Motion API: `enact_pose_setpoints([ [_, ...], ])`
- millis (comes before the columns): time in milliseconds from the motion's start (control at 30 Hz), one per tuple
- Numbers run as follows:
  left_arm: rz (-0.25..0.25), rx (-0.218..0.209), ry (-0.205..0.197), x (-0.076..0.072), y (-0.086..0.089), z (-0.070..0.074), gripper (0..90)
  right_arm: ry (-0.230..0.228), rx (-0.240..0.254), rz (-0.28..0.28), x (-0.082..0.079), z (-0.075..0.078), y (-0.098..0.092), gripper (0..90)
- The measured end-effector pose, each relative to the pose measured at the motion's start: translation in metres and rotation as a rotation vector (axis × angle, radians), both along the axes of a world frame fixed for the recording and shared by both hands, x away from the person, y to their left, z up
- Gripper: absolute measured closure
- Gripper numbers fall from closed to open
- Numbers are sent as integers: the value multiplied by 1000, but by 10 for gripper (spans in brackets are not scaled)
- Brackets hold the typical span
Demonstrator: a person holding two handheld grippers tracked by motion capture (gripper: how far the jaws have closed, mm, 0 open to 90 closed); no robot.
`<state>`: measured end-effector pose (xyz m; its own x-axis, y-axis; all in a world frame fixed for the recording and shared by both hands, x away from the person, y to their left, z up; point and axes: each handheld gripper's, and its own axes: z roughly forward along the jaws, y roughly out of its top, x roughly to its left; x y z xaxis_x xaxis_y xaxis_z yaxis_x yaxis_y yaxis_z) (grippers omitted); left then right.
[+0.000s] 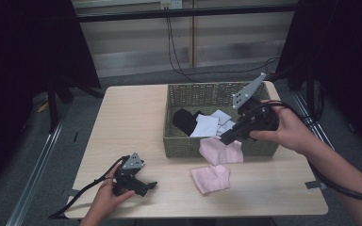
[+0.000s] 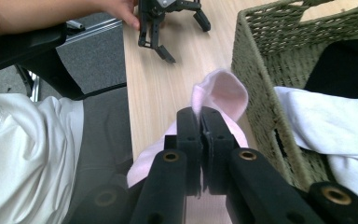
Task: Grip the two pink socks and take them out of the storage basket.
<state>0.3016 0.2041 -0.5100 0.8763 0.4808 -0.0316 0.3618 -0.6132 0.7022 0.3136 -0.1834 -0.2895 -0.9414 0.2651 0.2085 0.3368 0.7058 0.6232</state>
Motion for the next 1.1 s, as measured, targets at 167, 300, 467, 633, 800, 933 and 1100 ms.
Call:
enact_pose_setpoints([
  [167, 0, 0, 0, 0, 0, 0, 0, 25, 4, 9, 3, -16, 8, 869],
  [300, 0, 0, 0, 0, 0, 0, 0, 39, 1, 11, 3, -25, 13, 775],
  [467, -3, 3, -1, 0, 0, 0, 0, 35, -8, 3, 3, -28, 15, 691],
  [633, -3, 4, -1, 0, 0, 0, 0, 27, -22, -10, 2, -31, 12, 604],
  [800, -3, 4, -1, 0, 0, 0, 0, 15, -26, -27, 1, -38, 8, 547],
  [933, -3, 4, -1, 0, 0, 0, 0, 2, -32, -54, 0, -44, 3, 488],
  [1100, -3, 4, -1, 0, 0, 0, 0, -15, -44, -79, -1, -52, -6, 426],
])
